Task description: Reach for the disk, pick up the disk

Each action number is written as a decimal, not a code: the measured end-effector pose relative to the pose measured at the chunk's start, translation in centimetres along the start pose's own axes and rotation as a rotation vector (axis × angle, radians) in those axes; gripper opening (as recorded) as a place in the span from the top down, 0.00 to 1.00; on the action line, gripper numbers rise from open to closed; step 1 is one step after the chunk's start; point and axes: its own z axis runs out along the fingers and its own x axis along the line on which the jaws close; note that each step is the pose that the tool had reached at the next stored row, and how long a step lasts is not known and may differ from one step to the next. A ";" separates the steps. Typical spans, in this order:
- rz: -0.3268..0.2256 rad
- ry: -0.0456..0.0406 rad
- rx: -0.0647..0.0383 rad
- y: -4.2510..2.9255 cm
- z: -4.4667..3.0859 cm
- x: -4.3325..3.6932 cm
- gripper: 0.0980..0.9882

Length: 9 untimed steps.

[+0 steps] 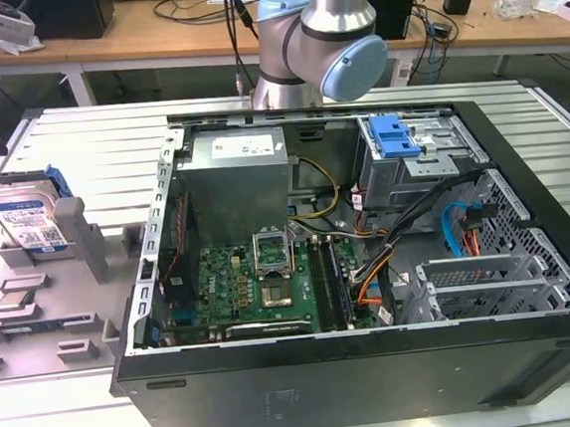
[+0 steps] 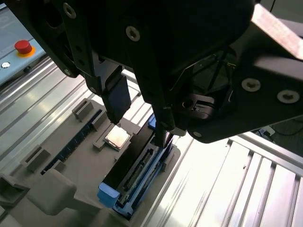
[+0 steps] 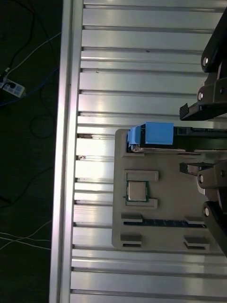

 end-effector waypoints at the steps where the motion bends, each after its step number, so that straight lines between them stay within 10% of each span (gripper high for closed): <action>1: 0.000 0.0000 0.000 0.00 0.14 0.00 0.57; 9: 0.000 0.0000 0.000 0.10 1.18 -0.12 0.57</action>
